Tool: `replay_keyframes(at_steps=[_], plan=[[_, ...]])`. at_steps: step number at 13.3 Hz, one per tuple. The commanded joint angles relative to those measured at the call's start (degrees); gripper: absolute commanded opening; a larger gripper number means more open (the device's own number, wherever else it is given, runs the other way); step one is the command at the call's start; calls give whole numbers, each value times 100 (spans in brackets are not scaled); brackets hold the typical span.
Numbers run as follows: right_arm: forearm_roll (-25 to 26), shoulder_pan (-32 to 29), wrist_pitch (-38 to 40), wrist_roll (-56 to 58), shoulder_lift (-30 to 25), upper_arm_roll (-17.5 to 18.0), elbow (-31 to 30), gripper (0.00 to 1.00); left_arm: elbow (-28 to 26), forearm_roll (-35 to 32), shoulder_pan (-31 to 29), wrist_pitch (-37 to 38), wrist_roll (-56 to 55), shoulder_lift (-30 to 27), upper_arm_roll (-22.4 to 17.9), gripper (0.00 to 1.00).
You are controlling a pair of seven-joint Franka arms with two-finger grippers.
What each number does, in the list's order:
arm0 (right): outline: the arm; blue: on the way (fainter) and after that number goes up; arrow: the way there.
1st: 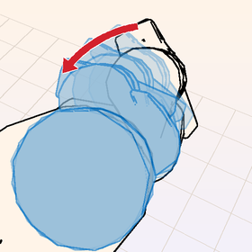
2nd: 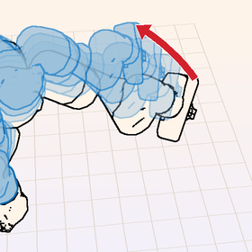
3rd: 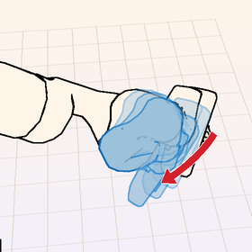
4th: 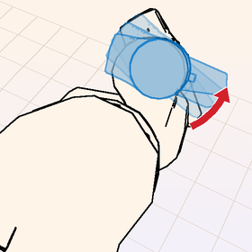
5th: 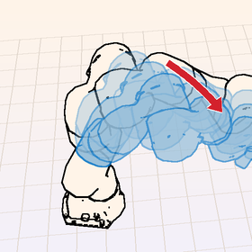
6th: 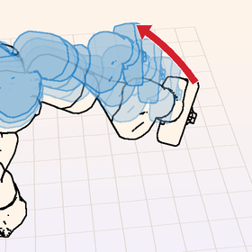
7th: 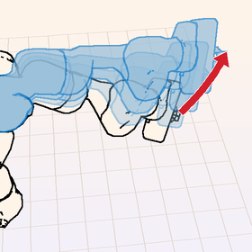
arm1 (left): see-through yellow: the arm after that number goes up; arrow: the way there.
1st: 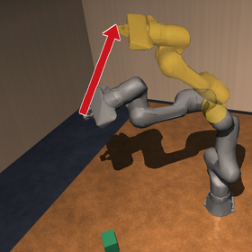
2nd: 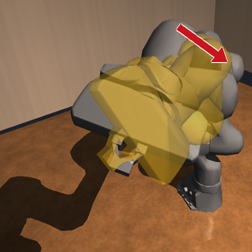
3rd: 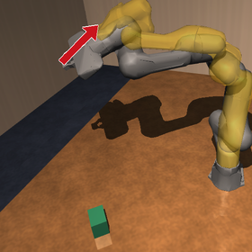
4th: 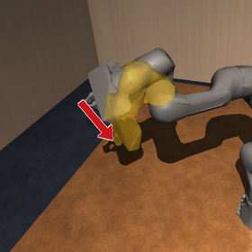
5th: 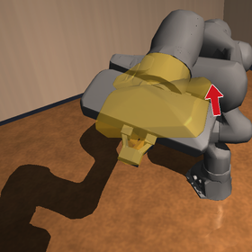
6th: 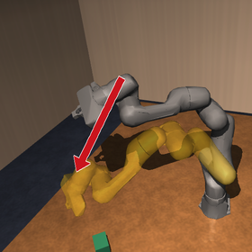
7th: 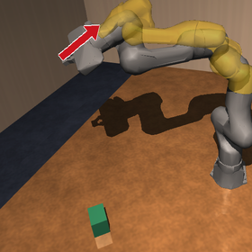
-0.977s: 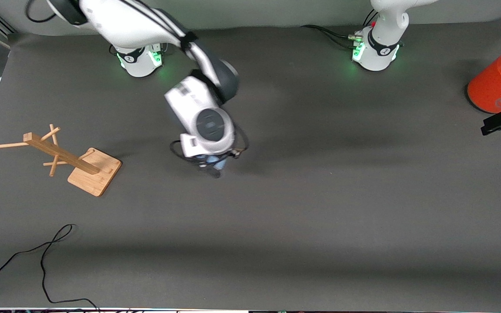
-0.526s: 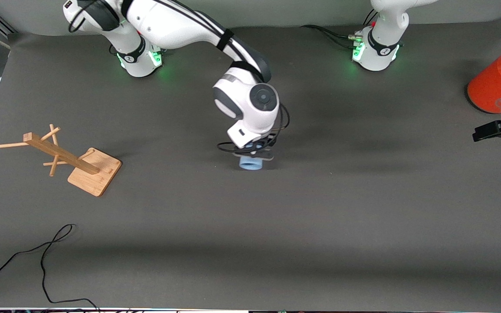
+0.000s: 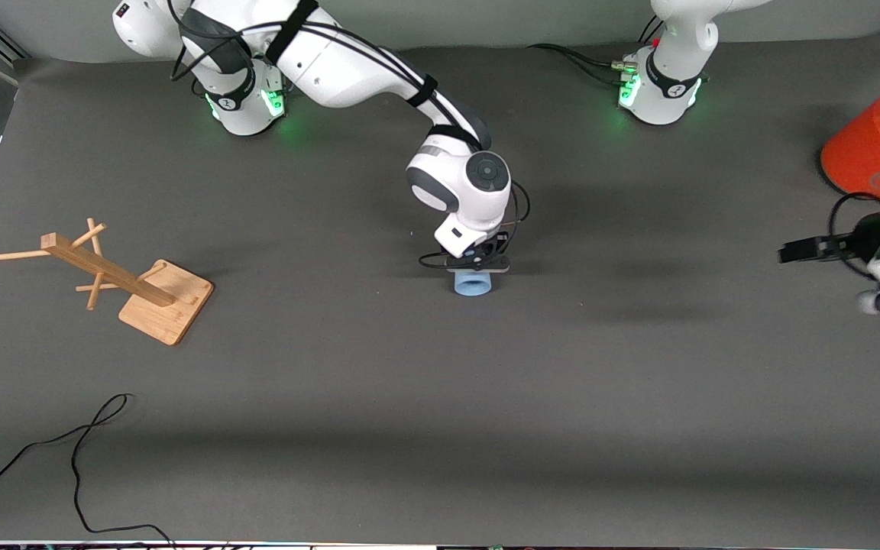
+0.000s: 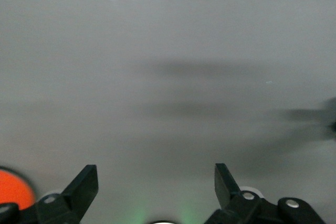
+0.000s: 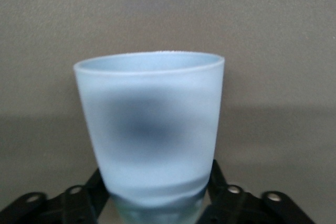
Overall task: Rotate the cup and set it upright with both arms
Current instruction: 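Lay the cup on its side while the left gripper approaches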
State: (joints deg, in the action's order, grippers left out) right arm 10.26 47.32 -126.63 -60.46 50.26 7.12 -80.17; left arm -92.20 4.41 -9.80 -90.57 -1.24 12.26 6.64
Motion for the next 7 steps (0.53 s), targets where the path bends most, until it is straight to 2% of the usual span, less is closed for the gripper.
replay_keyframes(at_steps=[1,4,6,7], plan=[[108,-56,42,-246,-200,-70,71,100,535,463,355,171,-945,407,-23,99],[12,-336,594,-282,-875,-97,-25,100,834,1104,777,188,-2069,785,12,99],[-452,-583,728,-168,-1629,-123,-410,100,1080,1788,927,180,-2861,1180,91,99],[-507,-749,754,-159,-1929,-132,-612,100,1160,2009,971,136,-3108,1373,179,99]])
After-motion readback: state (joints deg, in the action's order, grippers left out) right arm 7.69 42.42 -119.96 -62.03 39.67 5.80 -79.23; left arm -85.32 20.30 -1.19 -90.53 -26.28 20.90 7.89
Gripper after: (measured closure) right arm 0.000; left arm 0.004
